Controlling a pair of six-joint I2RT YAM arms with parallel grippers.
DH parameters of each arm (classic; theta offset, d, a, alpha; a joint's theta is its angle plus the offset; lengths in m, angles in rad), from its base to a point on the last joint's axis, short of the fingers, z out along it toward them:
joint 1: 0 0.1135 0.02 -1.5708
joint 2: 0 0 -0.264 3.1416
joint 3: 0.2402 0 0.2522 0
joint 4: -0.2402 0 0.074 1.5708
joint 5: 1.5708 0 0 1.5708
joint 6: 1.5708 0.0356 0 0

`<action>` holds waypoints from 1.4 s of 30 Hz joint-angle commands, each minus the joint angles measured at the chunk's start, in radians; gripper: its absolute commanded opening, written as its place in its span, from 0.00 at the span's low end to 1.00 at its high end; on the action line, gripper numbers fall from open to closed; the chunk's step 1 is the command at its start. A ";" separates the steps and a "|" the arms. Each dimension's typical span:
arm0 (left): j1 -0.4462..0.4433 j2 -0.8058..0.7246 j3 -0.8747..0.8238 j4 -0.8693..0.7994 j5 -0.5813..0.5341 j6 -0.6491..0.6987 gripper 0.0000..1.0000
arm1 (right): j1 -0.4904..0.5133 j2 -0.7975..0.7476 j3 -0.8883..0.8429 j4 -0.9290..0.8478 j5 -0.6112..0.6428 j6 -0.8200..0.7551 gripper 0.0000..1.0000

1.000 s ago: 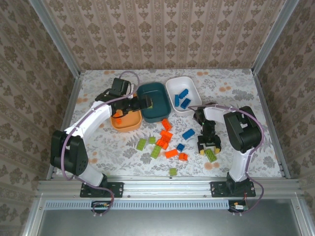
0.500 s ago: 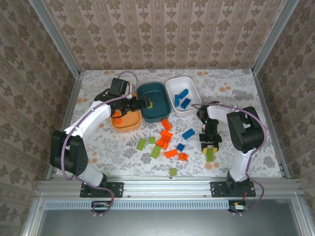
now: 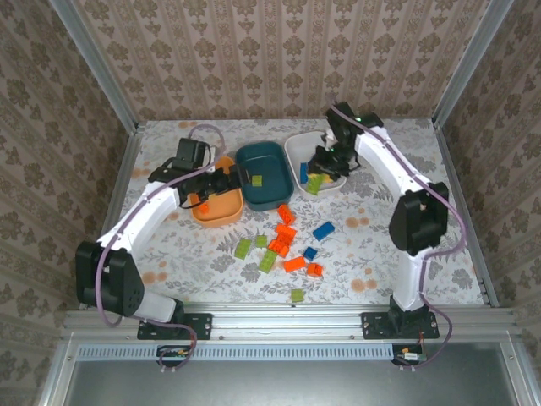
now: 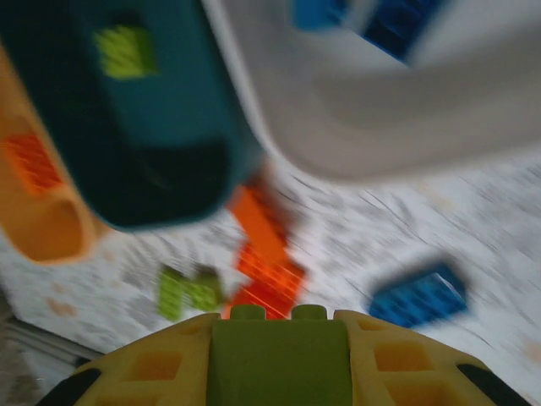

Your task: Sort the legos into containers by color

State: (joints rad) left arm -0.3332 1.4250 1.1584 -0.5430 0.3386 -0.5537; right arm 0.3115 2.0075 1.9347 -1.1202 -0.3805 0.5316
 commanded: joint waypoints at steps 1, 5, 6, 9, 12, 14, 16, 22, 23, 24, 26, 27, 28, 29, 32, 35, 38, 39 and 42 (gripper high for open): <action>0.027 -0.066 -0.024 -0.052 -0.014 0.022 1.00 | 0.047 0.159 0.137 0.114 -0.101 0.129 0.29; 0.057 -0.116 -0.057 -0.080 -0.017 0.031 1.00 | 0.099 0.352 0.382 0.087 -0.086 0.152 0.29; 0.065 -0.127 -0.068 -0.082 -0.016 0.031 1.00 | 0.110 0.401 0.455 0.066 -0.085 0.152 0.29; 0.083 -0.148 -0.094 -0.086 -0.009 0.028 1.00 | 0.136 0.519 0.631 0.007 -0.081 0.158 0.29; 0.089 -0.149 -0.098 -0.106 -0.009 0.045 1.00 | 0.148 0.592 0.696 -0.007 -0.095 0.171 0.30; 0.089 -0.146 -0.093 -0.121 -0.011 0.058 1.00 | 0.154 0.605 0.694 -0.002 -0.095 0.174 0.31; 0.089 -0.141 -0.093 -0.124 -0.012 0.064 1.00 | 0.159 0.608 0.690 0.003 -0.095 0.170 0.36; 0.094 -0.104 -0.080 -0.103 0.012 0.064 1.00 | 0.159 0.595 0.690 0.004 -0.098 0.158 0.52; 0.094 -0.096 -0.074 -0.100 0.014 0.063 1.00 | 0.160 0.588 0.690 0.005 -0.102 0.154 0.54; 0.092 -0.090 -0.067 -0.099 0.015 0.064 1.00 | 0.158 0.579 0.690 0.006 -0.104 0.149 0.56; 0.093 -0.081 -0.056 -0.098 0.013 0.065 1.00 | 0.158 0.553 0.690 0.002 -0.093 0.134 0.59; 0.092 -0.078 -0.050 -0.098 0.013 0.067 1.00 | 0.159 0.534 0.689 -0.007 -0.084 0.118 0.60; 0.093 -0.076 -0.046 -0.100 0.011 0.067 1.00 | 0.159 0.515 0.689 -0.020 -0.074 0.101 0.60; 0.093 -0.072 -0.042 -0.098 0.010 0.067 1.00 | 0.159 0.493 0.686 -0.045 -0.051 0.074 0.61; 0.093 -0.069 -0.042 -0.083 0.010 0.055 1.00 | 0.167 0.416 0.643 -0.135 0.038 -0.021 0.61; 0.091 -0.066 -0.051 -0.057 0.015 0.031 1.00 | 0.187 0.323 0.528 -0.197 0.148 -0.114 0.61; 0.089 -0.061 -0.054 -0.042 0.016 0.019 1.00 | 0.222 0.207 0.330 -0.164 0.223 -0.180 0.61; 0.085 -0.061 -0.053 -0.040 0.014 0.018 1.00 | 0.236 0.164 0.253 -0.131 0.240 -0.196 0.61; 0.075 -0.054 -0.048 -0.037 0.010 0.018 1.00 | 0.270 0.068 0.036 -0.028 0.280 -0.205 0.60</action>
State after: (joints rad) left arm -0.2493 1.3556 1.0878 -0.5934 0.3408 -0.5240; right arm 0.5465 2.1242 2.1185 -1.1942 -0.1944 0.3958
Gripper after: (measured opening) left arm 0.997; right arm 0.602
